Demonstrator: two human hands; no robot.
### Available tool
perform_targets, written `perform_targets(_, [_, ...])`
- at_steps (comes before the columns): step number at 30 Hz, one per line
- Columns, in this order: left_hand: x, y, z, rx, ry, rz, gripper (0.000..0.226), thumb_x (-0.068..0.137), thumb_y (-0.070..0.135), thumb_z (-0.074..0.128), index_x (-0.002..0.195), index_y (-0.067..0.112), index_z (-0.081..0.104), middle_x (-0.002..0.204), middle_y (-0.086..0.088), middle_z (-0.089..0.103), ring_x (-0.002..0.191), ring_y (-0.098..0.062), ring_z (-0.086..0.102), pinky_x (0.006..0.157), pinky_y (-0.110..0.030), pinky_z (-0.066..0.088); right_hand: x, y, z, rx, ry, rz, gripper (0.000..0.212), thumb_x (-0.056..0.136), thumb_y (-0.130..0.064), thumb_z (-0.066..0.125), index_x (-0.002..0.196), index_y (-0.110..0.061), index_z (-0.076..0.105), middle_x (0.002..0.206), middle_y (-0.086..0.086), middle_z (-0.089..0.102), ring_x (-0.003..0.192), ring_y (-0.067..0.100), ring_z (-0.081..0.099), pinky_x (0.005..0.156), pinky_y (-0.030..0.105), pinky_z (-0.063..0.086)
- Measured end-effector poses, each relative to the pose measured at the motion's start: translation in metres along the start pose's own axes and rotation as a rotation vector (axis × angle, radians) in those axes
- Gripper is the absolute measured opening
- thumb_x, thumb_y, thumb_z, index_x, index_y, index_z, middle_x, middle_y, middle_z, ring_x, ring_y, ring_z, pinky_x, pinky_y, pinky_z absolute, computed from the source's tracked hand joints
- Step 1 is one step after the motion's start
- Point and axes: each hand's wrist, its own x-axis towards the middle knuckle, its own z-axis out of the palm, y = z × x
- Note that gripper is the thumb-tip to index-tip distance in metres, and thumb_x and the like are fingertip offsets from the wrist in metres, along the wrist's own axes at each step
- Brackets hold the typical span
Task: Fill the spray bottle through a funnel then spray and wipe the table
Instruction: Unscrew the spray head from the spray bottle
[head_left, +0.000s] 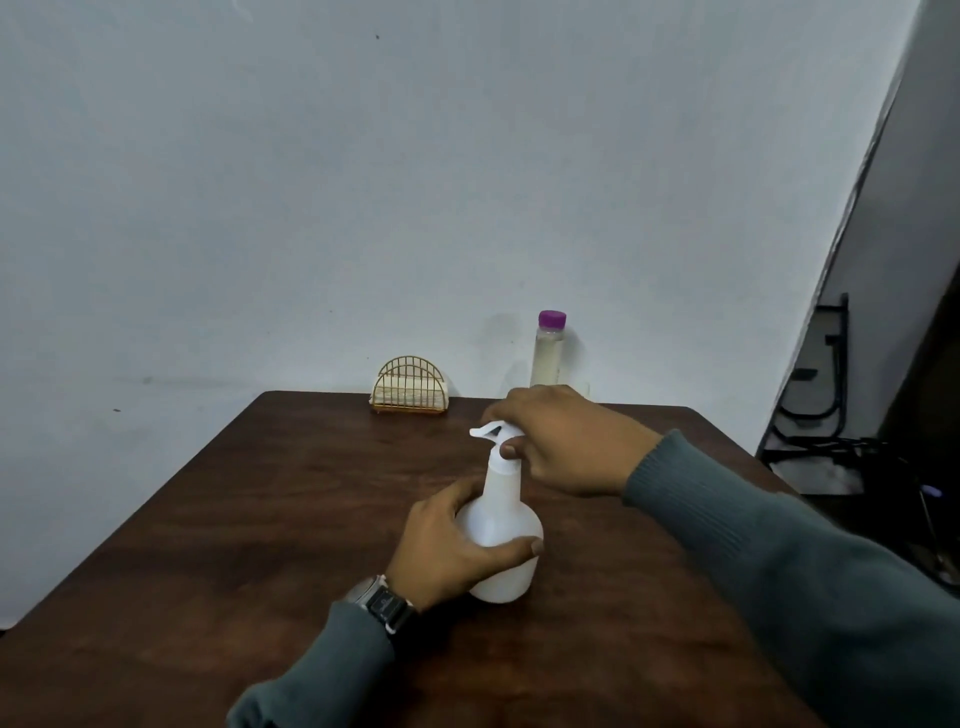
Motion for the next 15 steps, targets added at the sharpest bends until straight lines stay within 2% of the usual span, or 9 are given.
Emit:
perform_targets(4, [-0.042,0.013,0.001,-0.071,0.027,0.000,0.056,0.060,0.052,0.097,0.109,0.036,0.074,0.103,0.022,0.076,0.095,0.003,0.071,0.080,-0.022,0.059,-0.032,-0.019,-0.002,-0.025,0.050,-0.039,0.039,0.100,-0.026,0.058,0.139,-0.023,0.056,0.125,0.002,0.064,0.115,0.021,0.057,0.100,0.032,0.040])
perform_targets(7, [-0.059,0.018,0.002,-0.076,0.061,0.001,0.056,0.060,0.051,0.097,0.109,0.034,0.075,0.102,0.022,0.077,0.094,0.004,0.071,0.080,-0.022,0.059,-0.047,-0.030,-0.005,-0.036,0.060,-0.057,0.043,0.101,-0.028,0.057,0.144,-0.022,0.052,0.130,0.003,0.062,0.121,0.022,0.055,0.108,0.035,0.038])
perform_targets(10, [-0.063,0.020,0.003,-0.067,0.061,0.006,0.059,0.060,0.054,0.095,0.112,0.035,0.075,0.104,0.022,0.077,0.096,0.005,0.071,0.083,-0.028,0.061,-0.063,-0.037,-0.004,-0.037,0.253,-0.091,0.054,0.095,-0.033,0.064,0.146,-0.019,0.050,0.138,0.003,0.056,0.126,0.022,0.051,0.114,0.032,0.029])
perform_targets(11, [-0.063,0.020,0.003,-0.066,0.062,0.009,0.060,0.060,0.055,0.095,0.113,0.034,0.075,0.105,0.021,0.077,0.097,0.005,0.071,0.084,-0.030,0.061,-0.069,-0.041,-0.002,0.011,0.389,-0.083,0.050,0.093,-0.034,0.067,0.139,-0.018,0.055,0.132,0.002,0.058,0.121,0.021,0.054,0.110,0.031,0.035])
perform_targets(13, [-0.063,0.019,0.003,-0.056,0.070,0.013,0.063,0.059,0.058,0.094,0.114,0.034,0.075,0.106,0.020,0.077,0.098,0.004,0.071,0.085,-0.032,0.061,-0.084,-0.054,0.006,0.185,0.720,-0.035,0.023,0.093,-0.027,0.069,0.111,-0.014,0.065,0.106,0.000,0.065,0.096,0.016,0.061,0.088,0.031,0.051])
perform_targets(14, [-0.063,0.018,0.004,-0.051,0.077,0.012,0.065,0.059,0.058,0.094,0.115,0.033,0.074,0.107,0.020,0.077,0.099,0.004,0.071,0.084,-0.032,0.061,-0.091,-0.060,0.013,0.256,0.841,0.004,0.014,0.093,-0.024,0.071,0.097,-0.013,0.066,0.092,-0.002,0.065,0.083,0.014,0.062,0.076,0.032,0.053])
perform_targets(15, [-0.064,0.017,0.004,-0.047,0.083,0.013,0.066,0.059,0.058,0.094,0.116,0.033,0.074,0.108,0.020,0.077,0.099,0.004,0.070,0.084,-0.031,0.061,-0.098,-0.065,0.022,0.300,0.915,0.078,0.017,0.092,-0.026,0.074,0.087,-0.013,0.065,0.081,-0.003,0.064,0.073,0.012,0.061,0.067,0.031,0.052])
